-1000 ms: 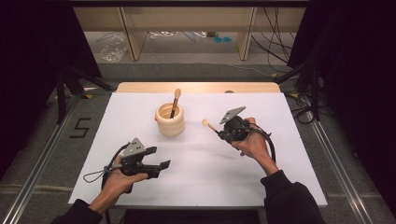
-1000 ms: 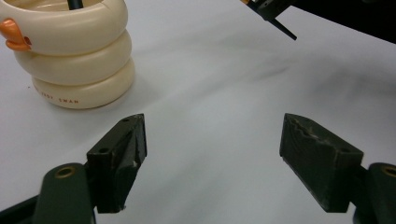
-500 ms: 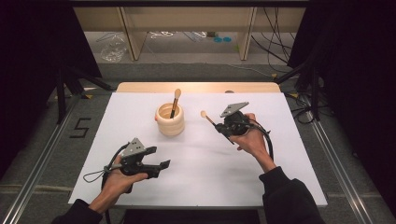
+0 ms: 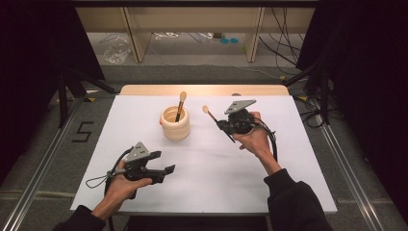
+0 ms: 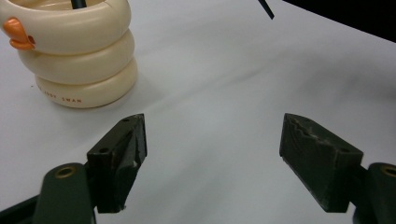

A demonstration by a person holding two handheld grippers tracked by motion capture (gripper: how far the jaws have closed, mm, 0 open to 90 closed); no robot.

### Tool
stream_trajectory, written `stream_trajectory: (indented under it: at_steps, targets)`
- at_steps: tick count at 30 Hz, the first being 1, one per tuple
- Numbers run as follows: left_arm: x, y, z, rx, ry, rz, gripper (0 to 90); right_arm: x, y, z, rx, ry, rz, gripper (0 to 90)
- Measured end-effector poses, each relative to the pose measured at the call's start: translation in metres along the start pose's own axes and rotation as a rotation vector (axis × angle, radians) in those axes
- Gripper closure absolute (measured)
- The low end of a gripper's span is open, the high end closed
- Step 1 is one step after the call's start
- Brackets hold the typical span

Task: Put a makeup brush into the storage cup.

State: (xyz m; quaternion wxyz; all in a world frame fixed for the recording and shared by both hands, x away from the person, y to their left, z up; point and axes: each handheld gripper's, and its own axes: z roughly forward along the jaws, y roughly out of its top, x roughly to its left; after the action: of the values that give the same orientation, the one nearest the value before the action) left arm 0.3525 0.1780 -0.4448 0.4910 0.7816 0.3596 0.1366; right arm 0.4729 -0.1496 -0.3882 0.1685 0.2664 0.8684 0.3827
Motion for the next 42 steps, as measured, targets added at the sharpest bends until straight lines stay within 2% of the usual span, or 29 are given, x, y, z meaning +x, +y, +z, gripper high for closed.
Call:
stream_trajectory:
  at_steps: [1, 2, 10, 13, 16, 17, 20, 21, 22, 24, 32, 35, 38, 42]
  targets:
    - [0.000, 0.000, 0.000, -0.001, 0.001, -0.004, 23.1, 0.001, 0.002, 0.001, -0.027, -0.004, 0.001, 83.3]
    - [0.000, 0.000, 0.000, -0.001, 0.002, -0.008, 23.2, 0.001, 0.003, 0.000, -0.027, 0.012, 0.007, 83.3]
    - [-0.001, 0.000, 0.000, -0.002, 0.002, -0.006, 23.1, 0.004, 0.012, 0.004, -0.062, 0.015, 0.015, 83.3]
    - [0.000, 0.000, 0.000, -0.003, 0.002, -0.002, 23.1, 0.003, 0.016, 0.007, -0.082, 0.034, 0.022, 83.3]
    - [0.000, 0.000, 0.000, -0.003, 0.002, -0.010, 23.2, 0.004, 0.018, 0.009, -0.099, 0.043, 0.033, 83.3]
    - [-0.002, -0.001, 0.000, 0.001, -0.006, -0.027, 23.2, 0.005, 0.019, 0.010, -0.108, 0.039, 0.033, 83.3]
    - [0.000, 0.000, 0.000, -0.003, -0.004, -0.007, 23.2, 0.005, 0.023, 0.011, -0.120, 0.049, 0.040, 83.3]
    - [0.000, 0.000, 0.000, -0.003, -0.001, -0.005, 23.2, 0.005, 0.024, 0.012, -0.146, 0.042, 0.046, 83.3]
    - [0.000, 0.000, 0.000, -0.003, 0.000, -0.006, 23.2, 0.005, 0.025, 0.012, -0.133, 0.058, 0.060, 83.3]
    - [0.000, 0.000, 0.000, -0.004, 0.003, -0.011, 23.2, 0.006, 0.027, 0.014, -0.139, 0.060, 0.068, 83.3]
    - [0.000, 0.000, 0.000, -0.004, 0.012, -0.013, 23.2, 0.003, 0.032, 0.018, -0.194, 0.067, 0.081, 83.3]
    - [0.000, 0.000, 0.000, -0.004, 0.001, -0.001, 23.2, 0.001, 0.034, 0.020, -0.210, 0.069, 0.087, 83.3]
    - [-0.001, -0.001, 0.000, -0.004, 0.003, -0.022, 23.2, -0.001, 0.034, 0.023, -0.225, 0.075, 0.107, 83.3]
    - [0.000, -0.001, 0.000, -0.004, 0.006, -0.018, 23.2, -0.003, 0.036, 0.026, -0.240, 0.075, 0.118, 83.3]
